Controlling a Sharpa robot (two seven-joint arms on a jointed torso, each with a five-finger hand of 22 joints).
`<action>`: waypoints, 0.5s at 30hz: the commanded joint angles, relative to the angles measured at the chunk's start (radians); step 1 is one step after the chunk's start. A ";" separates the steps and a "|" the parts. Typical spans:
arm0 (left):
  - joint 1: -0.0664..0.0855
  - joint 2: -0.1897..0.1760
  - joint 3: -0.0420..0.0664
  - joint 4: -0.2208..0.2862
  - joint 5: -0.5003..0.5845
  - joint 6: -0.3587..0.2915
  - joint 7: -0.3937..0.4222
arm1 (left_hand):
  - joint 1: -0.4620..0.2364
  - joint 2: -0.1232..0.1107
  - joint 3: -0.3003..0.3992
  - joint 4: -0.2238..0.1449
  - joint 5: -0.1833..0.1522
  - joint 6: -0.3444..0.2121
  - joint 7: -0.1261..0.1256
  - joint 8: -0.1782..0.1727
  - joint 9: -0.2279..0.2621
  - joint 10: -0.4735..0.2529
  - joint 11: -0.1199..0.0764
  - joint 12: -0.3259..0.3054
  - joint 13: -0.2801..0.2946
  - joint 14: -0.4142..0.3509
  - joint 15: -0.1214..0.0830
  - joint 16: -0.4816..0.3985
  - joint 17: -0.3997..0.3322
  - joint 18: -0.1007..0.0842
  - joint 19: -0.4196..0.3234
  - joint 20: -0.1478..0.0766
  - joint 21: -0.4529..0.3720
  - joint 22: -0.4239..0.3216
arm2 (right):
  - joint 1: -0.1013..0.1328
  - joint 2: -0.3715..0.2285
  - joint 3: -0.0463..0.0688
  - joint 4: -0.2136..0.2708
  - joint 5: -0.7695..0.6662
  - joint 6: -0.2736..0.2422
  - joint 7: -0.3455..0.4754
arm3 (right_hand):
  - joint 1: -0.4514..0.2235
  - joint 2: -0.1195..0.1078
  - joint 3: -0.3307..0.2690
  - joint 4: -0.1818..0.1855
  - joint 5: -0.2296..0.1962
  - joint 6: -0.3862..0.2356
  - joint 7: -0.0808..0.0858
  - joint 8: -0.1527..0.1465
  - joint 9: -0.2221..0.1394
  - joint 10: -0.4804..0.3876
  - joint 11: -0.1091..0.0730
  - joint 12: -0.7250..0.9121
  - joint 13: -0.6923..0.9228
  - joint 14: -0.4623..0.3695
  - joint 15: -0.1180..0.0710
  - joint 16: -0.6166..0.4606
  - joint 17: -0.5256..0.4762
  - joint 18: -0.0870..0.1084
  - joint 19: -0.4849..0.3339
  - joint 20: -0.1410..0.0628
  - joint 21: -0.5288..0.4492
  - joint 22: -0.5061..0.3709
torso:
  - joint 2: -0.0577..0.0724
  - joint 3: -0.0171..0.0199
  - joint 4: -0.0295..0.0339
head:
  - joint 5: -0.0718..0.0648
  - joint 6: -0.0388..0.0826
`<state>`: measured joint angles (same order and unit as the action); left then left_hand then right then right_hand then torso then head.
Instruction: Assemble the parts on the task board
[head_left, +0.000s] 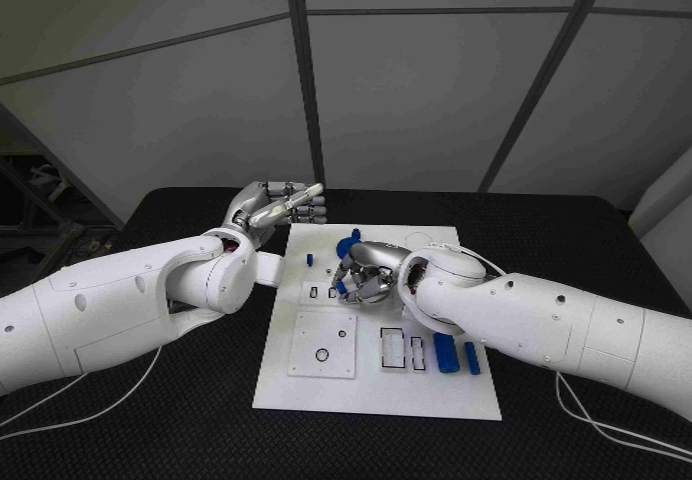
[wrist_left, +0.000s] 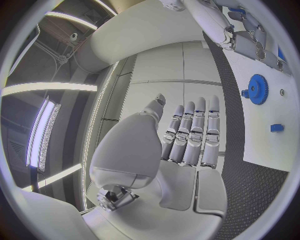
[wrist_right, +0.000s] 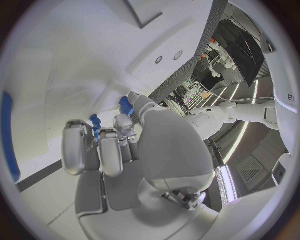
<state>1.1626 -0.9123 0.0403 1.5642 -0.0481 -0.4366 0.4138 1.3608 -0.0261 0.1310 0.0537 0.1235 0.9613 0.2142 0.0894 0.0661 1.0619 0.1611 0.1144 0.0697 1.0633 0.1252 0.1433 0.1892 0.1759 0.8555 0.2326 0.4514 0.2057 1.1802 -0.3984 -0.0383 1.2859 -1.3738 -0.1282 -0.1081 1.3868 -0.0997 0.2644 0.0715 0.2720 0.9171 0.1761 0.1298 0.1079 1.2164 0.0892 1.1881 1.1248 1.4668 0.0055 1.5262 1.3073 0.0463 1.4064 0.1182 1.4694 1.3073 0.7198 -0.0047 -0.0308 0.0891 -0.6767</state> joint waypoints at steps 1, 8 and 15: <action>0.001 0.000 0.001 0.002 -0.007 0.012 0.001 | -0.002 0.008 0.002 -0.006 -0.004 0.006 0.001 -0.006 -0.001 0.004 0.002 -0.004 -0.002 0.006 -0.002 -0.004 0.001 0.005 -0.006 -0.002 0.000 -0.001 | -0.002 0.001 -0.002 -0.003 -0.007 0.018 -0.012 | 0.001 -0.012 0.003 0.001 -0.005 -0.015 0.001 -0.008 -0.002 -0.011 0.000 -0.008 -0.004 0.080 0.010 -0.005 0.172 0.003 -0.005 0.007 -0.007 0.061 | 0.000 0.0000 -0.0001 | 0.000 0.000; 0.001 -0.001 0.001 0.002 -0.007 0.013 0.001 | -0.003 0.009 0.002 -0.006 -0.004 0.005 0.002 -0.006 -0.001 0.003 0.003 -0.005 -0.002 0.006 -0.002 -0.004 0.002 0.005 -0.006 -0.001 0.000 -0.001 | -0.002 0.000 -0.002 -0.004 -0.008 0.018 -0.012 | 0.001 -0.015 0.003 0.000 -0.007 -0.028 0.004 -0.013 -0.005 -0.020 0.003 -0.014 -0.012 0.079 0.013 -0.007 0.169 0.004 -0.008 0.010 -0.009 0.058 | 0.000 0.0000 -0.0006 | 0.000 -0.001; 0.001 0.000 0.001 0.001 -0.007 0.013 0.001 | -0.003 0.009 0.002 -0.006 -0.004 0.005 0.002 -0.006 -0.001 0.003 0.003 -0.005 -0.002 0.006 -0.002 -0.004 0.002 0.005 -0.006 -0.001 0.000 -0.001 | -0.002 0.000 -0.002 -0.002 -0.009 0.011 -0.007 | -0.002 -0.022 -0.002 0.000 -0.015 -0.040 0.007 -0.017 -0.009 -0.028 0.006 -0.019 -0.018 0.077 0.016 -0.010 0.162 0.005 -0.012 0.013 -0.012 0.054 | 0.000 0.0001 -0.0002 | 0.000 -0.001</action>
<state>1.1626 -0.9127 0.0403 1.5643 -0.0482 -0.4357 0.4115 1.3608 -0.0261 0.1310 0.0537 0.1235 0.9613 0.2142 0.0894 0.0661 1.0619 0.1611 0.1144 0.0688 1.0633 0.1252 0.1433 0.1891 0.1759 0.8555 0.2326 0.4514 0.2057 1.1800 -0.3976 -0.0384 1.2848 -1.3750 -0.1282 -0.1080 1.3852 -0.1124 0.2644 0.0714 0.2634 0.8856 0.1826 0.1188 0.1008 1.1967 0.0947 1.1758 1.1085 1.4668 0.0126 1.5217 1.3073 0.0463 1.3993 0.1252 1.4619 1.3073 0.7198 -0.0047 -0.0314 0.0888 -0.6778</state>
